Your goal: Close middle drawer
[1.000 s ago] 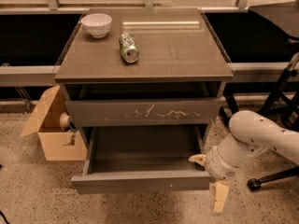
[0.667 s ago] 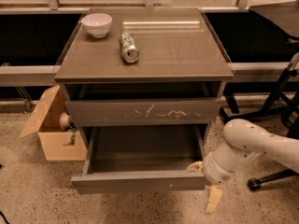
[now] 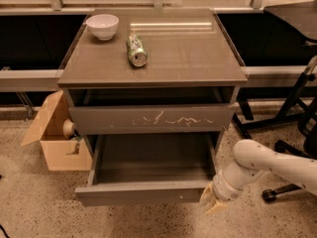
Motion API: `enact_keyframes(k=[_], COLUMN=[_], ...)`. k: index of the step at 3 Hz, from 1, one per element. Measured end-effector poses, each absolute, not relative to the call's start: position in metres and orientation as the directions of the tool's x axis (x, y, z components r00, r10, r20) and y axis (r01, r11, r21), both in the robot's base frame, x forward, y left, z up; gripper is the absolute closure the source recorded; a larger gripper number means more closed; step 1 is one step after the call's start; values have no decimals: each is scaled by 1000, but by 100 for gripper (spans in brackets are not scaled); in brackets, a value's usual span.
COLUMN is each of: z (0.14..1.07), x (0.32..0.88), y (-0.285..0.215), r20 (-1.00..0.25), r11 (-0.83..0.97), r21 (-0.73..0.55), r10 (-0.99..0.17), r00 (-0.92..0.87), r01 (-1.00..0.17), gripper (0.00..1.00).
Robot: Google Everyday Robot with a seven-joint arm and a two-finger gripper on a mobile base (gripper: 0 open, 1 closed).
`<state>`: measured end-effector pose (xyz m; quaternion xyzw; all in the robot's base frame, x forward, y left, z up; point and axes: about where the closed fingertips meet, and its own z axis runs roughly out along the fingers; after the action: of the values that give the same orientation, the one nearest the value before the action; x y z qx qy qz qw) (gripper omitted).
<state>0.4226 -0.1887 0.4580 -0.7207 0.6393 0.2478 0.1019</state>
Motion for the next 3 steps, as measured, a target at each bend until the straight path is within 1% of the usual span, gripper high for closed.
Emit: enact_keyframes(k=[1, 2, 3], z=[423, 404, 403], x=[436, 458, 458], y=[-192, -193, -193], r20=[-475, -461, -460], r11=[-132, -79, -75], r21=[172, 127, 123], r10=[-880, -887, -888], r00=[35, 12, 10], r01=[-976, -989, -989], gripper=[88, 100, 100])
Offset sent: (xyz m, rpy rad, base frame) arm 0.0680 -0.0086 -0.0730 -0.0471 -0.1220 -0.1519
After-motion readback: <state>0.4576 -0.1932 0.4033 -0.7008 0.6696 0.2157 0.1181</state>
